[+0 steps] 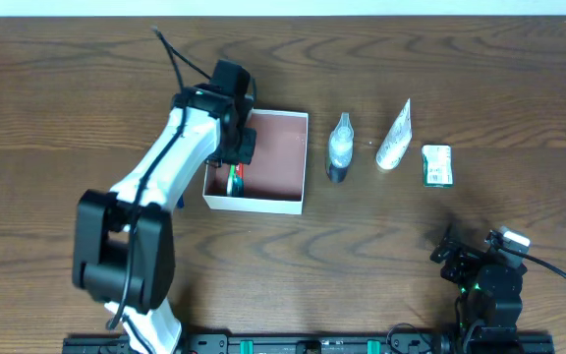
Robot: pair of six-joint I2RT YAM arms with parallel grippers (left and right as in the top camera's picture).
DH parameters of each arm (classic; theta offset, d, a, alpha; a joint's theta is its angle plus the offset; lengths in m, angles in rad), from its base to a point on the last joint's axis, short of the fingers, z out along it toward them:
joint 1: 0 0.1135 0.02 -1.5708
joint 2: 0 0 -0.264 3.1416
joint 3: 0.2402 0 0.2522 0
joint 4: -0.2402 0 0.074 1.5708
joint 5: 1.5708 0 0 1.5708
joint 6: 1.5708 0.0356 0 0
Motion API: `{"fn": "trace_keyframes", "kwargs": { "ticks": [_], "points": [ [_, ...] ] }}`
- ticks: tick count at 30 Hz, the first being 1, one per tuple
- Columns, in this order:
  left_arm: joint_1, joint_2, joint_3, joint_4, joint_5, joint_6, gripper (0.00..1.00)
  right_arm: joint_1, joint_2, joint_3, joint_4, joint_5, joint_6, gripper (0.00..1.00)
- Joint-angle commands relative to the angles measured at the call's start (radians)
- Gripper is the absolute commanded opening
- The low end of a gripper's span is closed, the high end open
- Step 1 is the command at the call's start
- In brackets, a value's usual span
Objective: Pack container
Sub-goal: 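Place the toothbrush in the box beside the toothpaste, open left gripper, then grasp the blue razor with the left gripper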
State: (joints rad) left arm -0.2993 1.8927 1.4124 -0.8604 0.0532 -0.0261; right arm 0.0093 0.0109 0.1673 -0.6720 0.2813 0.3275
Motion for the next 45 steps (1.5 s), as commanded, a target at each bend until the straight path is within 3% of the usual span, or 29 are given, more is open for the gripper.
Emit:
{"fn": "trace_keyframes", "kwargs": {
  "ticks": [1,11,17,22,30,36,45],
  "points": [
    [-0.002,0.016,-0.007,-0.021,-0.001,-0.005,0.06,-0.01,-0.005,-0.001,-0.001,0.006,-0.014,0.99],
    [-0.001,0.015,-0.01,-0.024,-0.001,0.028,0.08,-0.01,-0.005,-0.001,-0.001,0.006,-0.014,0.99],
    [-0.001,-0.021,0.059,-0.089,0.0,0.008,0.31,-0.01,-0.005,-0.001,-0.001,0.006,-0.014,0.99],
    [-0.001,-0.114,0.172,-0.194,0.0,-0.006,0.36,-0.01,-0.005,-0.001,-0.001,0.006,-0.014,0.99],
    [0.077,-0.303,0.201,-0.248,-0.08,-0.006,0.56,-0.01,-0.005,-0.001,-0.001,0.006,-0.014,0.99],
    [0.251,-0.277,0.112,-0.285,-0.087,-0.005,0.56,-0.01,-0.005,-0.001,-0.001,0.006,-0.014,0.99],
    [0.348,-0.072,-0.061,-0.13,0.004,0.01,0.56,-0.01,-0.005,-0.001,-0.001,0.006,-0.014,0.99]
  ]
}}
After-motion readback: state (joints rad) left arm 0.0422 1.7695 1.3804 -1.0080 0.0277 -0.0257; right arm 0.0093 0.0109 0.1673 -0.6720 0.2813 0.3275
